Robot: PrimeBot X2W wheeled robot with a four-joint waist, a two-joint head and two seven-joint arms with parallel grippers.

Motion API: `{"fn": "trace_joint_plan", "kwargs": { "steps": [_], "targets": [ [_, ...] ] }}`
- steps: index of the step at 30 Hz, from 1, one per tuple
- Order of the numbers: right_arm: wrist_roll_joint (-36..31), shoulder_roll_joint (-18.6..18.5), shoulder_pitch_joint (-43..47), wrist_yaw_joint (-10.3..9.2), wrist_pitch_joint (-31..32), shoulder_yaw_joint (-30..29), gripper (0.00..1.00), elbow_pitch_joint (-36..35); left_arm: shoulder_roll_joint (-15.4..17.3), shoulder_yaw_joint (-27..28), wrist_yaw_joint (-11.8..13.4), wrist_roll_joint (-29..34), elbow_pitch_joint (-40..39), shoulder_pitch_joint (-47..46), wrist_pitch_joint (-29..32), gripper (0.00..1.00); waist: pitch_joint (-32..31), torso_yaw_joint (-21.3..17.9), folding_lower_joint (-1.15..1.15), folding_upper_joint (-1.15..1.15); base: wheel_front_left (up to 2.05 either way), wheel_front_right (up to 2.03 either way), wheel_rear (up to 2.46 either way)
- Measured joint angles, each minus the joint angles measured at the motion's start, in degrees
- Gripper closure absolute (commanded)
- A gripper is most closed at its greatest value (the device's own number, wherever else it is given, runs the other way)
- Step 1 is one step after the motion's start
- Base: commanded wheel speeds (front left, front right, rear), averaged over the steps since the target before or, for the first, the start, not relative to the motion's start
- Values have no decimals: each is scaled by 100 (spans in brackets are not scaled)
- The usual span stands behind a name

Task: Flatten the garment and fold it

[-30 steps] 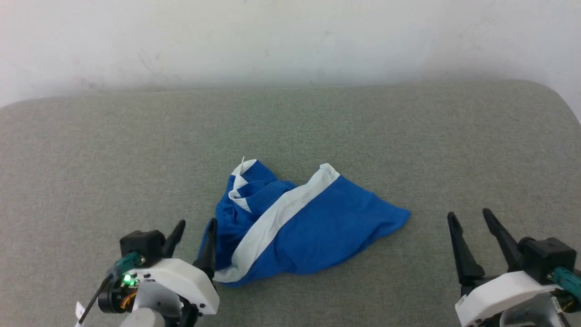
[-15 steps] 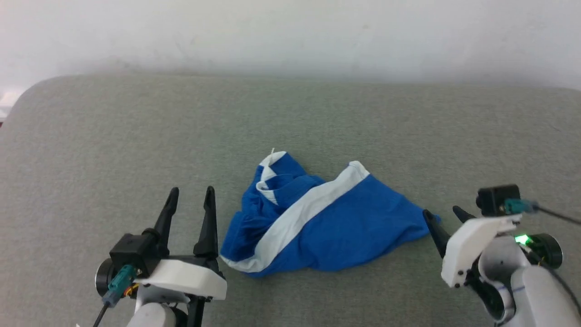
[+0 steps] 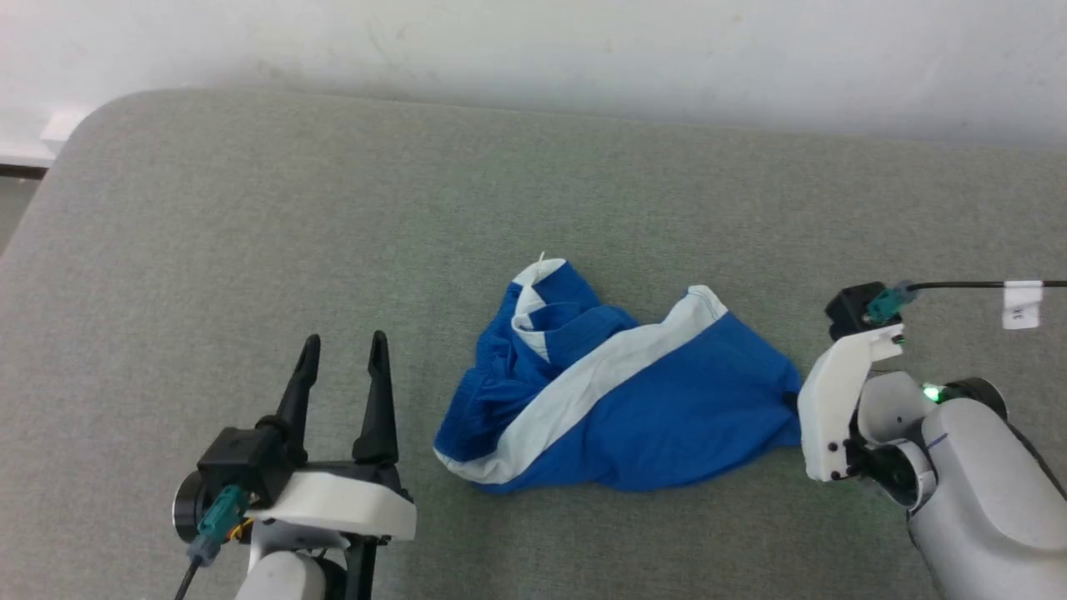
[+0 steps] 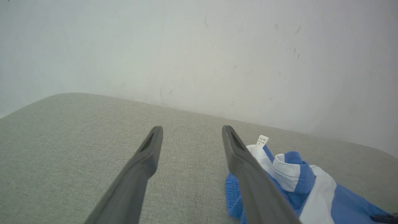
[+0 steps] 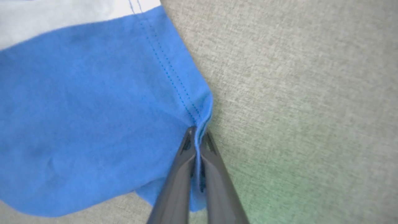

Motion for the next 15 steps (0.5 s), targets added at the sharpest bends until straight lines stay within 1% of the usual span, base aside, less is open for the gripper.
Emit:
{"fn": "trace_joint_plan", "kwargs": {
  "steps": [2,5,7,11,13,15],
  "targets": [
    [35,-51,-12,1,-103,169,100,-63,-23,77,-49,36,33,44,-1,0,-11,-68,0,0,0,0,0],
    [49,-80,63,3,-632,62,100,-220,-79,147,-102,73,70,110,0,0,-65,-189,1,0,0,0,0],
    [24,-83,224,3,-1037,-287,100,-483,-101,186,-152,122,89,110,0,0,-127,-244,1,0,0,0,0],
    [-205,-8,915,3,-1411,-1188,100,-1332,-113,272,-199,205,110,190,0,0,-272,-332,0,0,0,0,0],
    [-445,160,1486,2,-1433,-1695,100,-1781,-118,318,-203,214,130,300,0,0,-342,-381,0,0,0,0,0],
    [-635,479,2139,2,-1338,-2127,100,-2189,-118,350,-204,214,167,398,0,0,-405,-435,0,0,0,0,0]
  ]
}}
